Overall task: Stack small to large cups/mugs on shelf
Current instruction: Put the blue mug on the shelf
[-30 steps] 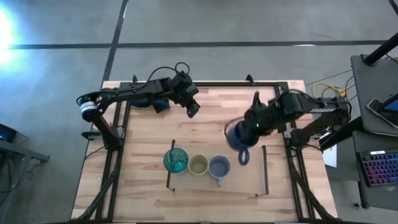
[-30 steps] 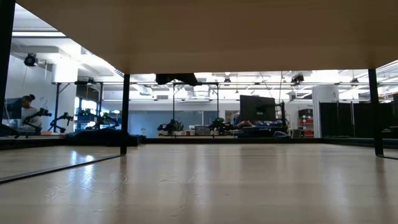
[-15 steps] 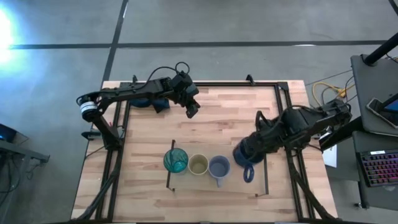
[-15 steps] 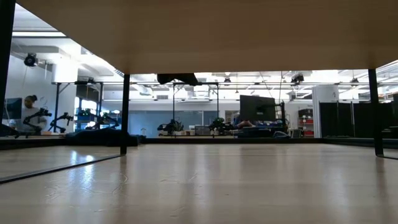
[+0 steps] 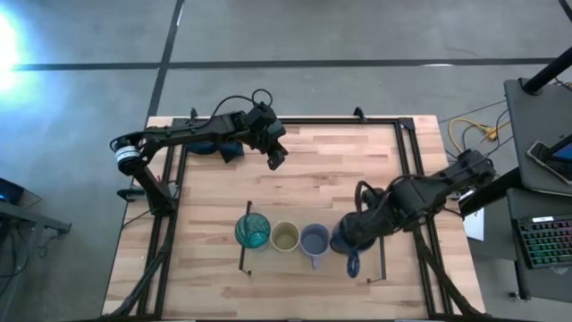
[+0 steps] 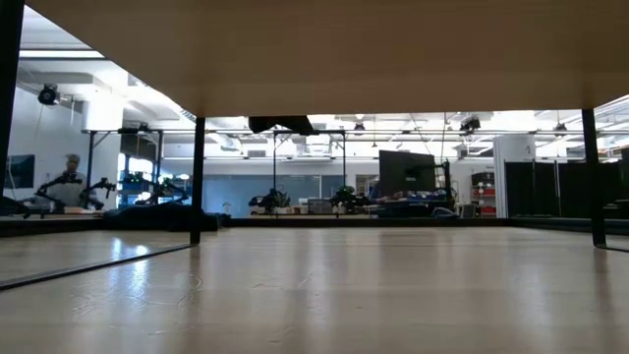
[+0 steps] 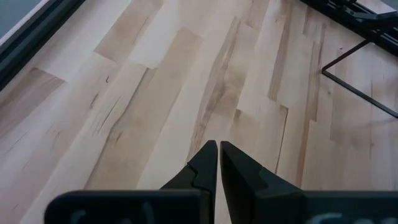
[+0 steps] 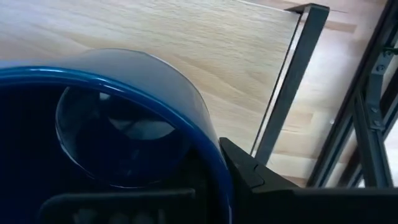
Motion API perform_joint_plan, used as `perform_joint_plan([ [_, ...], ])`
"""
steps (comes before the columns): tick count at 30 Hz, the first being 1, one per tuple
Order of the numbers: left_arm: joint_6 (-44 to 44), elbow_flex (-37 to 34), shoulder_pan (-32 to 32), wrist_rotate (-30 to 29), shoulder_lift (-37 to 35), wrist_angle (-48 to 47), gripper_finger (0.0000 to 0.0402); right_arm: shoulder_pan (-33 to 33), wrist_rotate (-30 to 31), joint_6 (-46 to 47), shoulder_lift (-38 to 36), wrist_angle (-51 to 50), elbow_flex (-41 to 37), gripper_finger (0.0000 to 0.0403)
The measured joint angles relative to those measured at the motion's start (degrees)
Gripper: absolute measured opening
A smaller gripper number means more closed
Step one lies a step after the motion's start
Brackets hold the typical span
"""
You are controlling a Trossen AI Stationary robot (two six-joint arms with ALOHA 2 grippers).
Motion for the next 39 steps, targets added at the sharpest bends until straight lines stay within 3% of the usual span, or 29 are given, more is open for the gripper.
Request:
perform_joint_plan([
  [13, -0.2, 0.0, 0.0, 0.0, 0.0, 0.1, 0.0005, 5.7, 2.6, 13.8, 0.7, -0.1, -0.6, 0.0014],
  [26, -1.6, 0.1, 0.0, 0.0, 0.0, 0.4, 0.0005, 4.0, 1.1, 5.5, 0.7, -0.1, -2.0, 0.0025],
  [39, -3.2, 0.1, 0.0, 0.0, 0.0, 0.5, 0.0006, 4.0, 1.1, 4.4, 0.7, 0.7, -3.8, 0.0026],
])
